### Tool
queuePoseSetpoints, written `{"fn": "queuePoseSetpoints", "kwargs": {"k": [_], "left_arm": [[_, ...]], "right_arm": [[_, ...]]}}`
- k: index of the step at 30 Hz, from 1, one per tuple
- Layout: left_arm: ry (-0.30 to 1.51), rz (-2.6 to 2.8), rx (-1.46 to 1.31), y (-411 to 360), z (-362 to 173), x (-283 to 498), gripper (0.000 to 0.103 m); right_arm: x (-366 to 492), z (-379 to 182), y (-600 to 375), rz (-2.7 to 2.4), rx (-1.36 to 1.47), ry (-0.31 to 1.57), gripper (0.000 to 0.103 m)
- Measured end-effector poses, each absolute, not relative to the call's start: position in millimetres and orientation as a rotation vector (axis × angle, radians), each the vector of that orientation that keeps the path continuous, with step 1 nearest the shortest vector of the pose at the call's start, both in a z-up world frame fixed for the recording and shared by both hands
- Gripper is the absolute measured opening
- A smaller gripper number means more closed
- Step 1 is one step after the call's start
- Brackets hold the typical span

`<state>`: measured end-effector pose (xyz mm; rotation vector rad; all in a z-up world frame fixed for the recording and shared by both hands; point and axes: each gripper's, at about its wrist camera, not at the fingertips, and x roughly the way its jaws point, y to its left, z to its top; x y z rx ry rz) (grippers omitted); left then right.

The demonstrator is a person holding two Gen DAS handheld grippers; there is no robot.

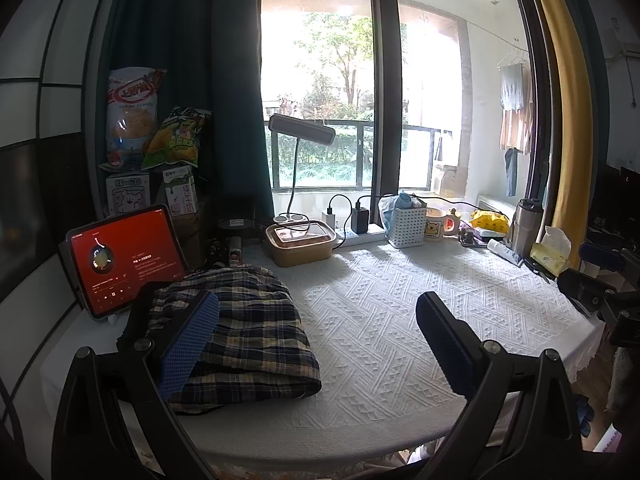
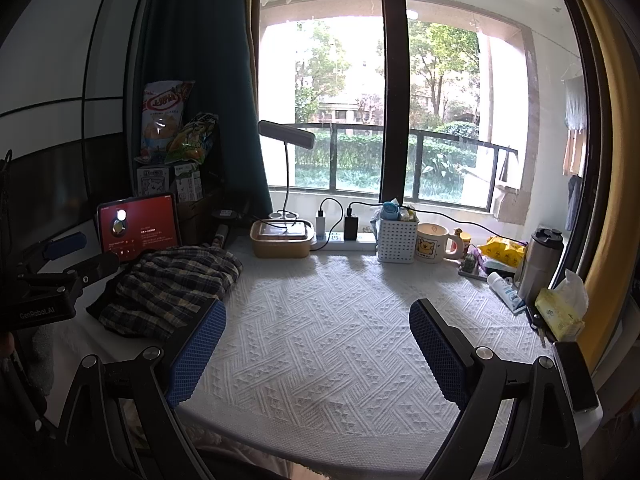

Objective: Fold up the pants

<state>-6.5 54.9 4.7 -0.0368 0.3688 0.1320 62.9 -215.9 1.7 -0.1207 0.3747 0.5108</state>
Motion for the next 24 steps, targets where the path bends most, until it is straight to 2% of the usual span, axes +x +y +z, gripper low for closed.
{"fn": "queuePoseSetpoints", "kwargs": {"k": [24], "left_arm": [[0.37, 0.129, -0.036, 54.2, 5.1, -6.1, 0.098]], "right_arm": [[63.9, -0.2, -214.5, 0.515, -0.122, 0.376, 0.094]]}}
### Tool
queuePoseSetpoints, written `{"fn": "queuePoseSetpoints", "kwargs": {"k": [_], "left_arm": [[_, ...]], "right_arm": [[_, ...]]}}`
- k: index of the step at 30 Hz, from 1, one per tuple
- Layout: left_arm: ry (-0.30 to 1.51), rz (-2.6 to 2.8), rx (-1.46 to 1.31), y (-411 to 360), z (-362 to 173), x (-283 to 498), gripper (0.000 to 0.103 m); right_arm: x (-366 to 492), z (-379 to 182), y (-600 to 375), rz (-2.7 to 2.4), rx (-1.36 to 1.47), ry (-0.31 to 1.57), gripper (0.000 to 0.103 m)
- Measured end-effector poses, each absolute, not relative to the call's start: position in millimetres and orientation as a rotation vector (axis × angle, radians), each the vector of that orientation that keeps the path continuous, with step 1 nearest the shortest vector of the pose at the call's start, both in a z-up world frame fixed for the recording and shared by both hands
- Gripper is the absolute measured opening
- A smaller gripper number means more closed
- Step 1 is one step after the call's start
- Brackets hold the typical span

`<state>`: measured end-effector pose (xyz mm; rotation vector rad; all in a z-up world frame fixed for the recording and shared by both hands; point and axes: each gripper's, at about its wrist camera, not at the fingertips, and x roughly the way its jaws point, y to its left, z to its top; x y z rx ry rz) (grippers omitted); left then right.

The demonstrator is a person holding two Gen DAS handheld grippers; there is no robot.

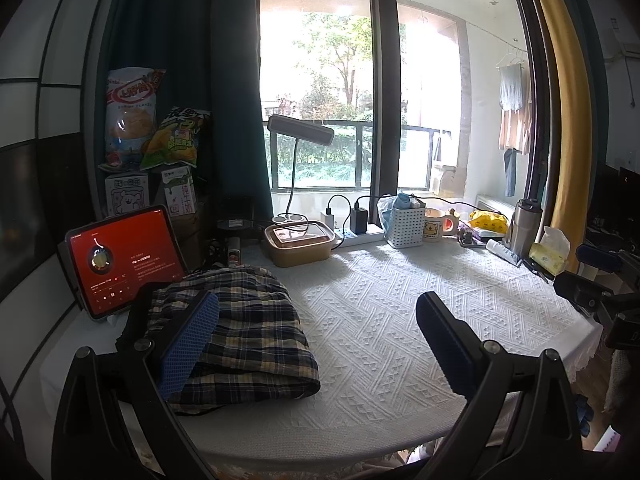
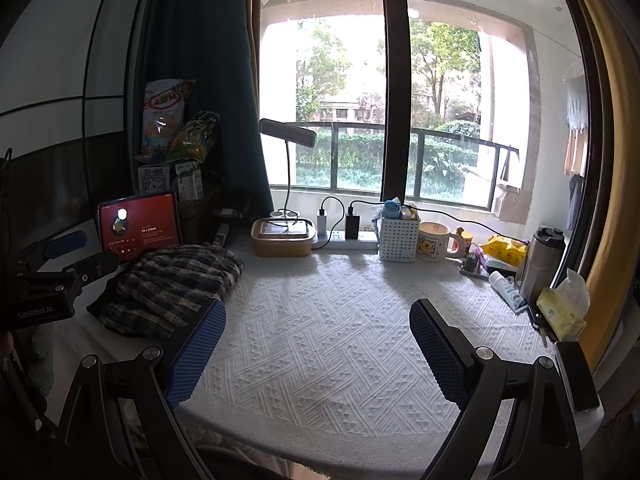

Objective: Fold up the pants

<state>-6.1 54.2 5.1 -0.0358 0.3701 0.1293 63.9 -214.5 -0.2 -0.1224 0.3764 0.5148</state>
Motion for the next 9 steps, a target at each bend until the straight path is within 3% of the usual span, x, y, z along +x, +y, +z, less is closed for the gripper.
{"fn": "queuePoseSetpoints", "kwargs": {"k": [9], "left_arm": [[0.372, 0.12, -0.033, 54.2, 5.1, -4.2, 0.098]], "right_arm": [[63.9, -0.9, -214.1, 0.515, -0.122, 0.378, 0.094]]}}
